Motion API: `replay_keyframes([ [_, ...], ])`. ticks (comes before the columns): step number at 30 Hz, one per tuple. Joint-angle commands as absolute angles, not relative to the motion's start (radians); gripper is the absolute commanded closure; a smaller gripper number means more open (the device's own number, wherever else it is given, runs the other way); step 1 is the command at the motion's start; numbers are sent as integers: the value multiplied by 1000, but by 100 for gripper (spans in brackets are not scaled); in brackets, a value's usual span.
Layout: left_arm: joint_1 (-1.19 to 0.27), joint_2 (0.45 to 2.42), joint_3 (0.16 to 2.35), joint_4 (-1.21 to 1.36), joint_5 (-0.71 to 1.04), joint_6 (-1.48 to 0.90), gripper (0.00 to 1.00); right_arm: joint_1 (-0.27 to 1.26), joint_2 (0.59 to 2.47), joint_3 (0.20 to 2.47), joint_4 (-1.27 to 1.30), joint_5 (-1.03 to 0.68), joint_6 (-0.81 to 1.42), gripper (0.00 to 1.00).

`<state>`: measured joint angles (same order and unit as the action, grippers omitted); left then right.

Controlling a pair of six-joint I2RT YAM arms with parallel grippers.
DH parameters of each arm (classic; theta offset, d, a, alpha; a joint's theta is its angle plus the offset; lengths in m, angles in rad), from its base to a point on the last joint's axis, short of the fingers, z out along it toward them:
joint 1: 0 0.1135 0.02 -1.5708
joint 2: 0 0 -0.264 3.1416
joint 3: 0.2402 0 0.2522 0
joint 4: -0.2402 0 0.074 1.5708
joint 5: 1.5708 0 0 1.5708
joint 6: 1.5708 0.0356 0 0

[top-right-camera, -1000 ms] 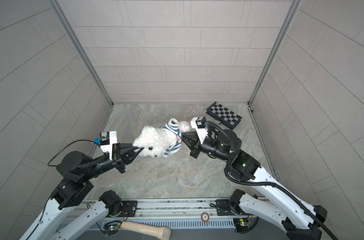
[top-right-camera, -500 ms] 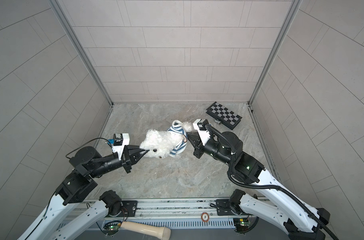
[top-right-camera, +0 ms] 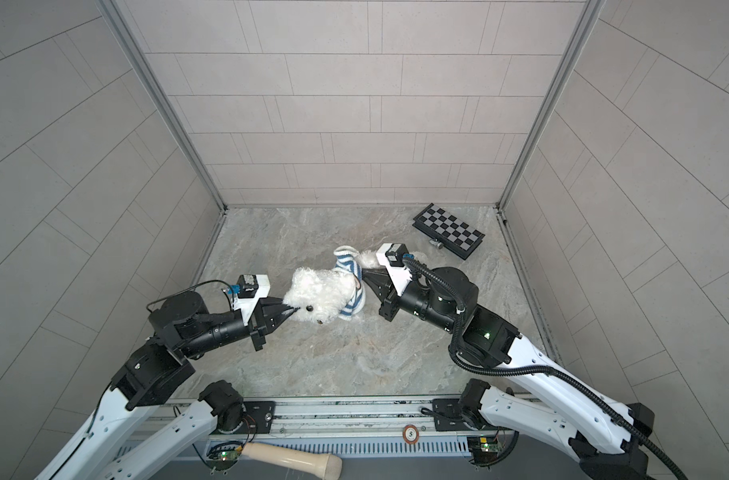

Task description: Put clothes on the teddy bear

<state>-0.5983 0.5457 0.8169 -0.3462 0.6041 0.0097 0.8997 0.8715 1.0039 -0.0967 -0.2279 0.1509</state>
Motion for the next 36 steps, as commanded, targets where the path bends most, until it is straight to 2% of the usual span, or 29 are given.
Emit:
replay_keyframes([
  [1,-603,542,840,-392,630,29,100,948,890,1093,-52,-236,81,100],
  [6,-603,534,836,-383,650,25,100,948,912,1111,-112,-204,86,100],
  [9,-603,523,827,-364,658,15,100,945,910,1113,-158,-148,89,92],
  [12,-603,521,822,-360,660,12,100,944,920,1142,-228,-91,86,88],
  [14,-603,516,819,-359,657,11,100,943,932,1165,-274,-45,81,89],
  [17,-603,510,818,-359,656,8,100,944,934,1169,-309,-2,77,98],
  [20,-603,500,814,-357,650,5,100,942,943,1185,-346,-11,80,96],
  [22,-603,498,813,-355,644,2,100,942,930,1179,-371,1,95,85],
  [24,-603,491,810,-346,629,0,100,931,905,1157,-389,-23,121,67],
  [29,-603,504,808,-315,598,6,100,867,924,1146,-408,-283,146,47],
  [33,-604,501,795,-272,509,5,100,847,937,1134,-371,-327,121,45],
  [36,-604,518,805,-234,300,47,100,817,857,1054,-249,-275,152,42],
])
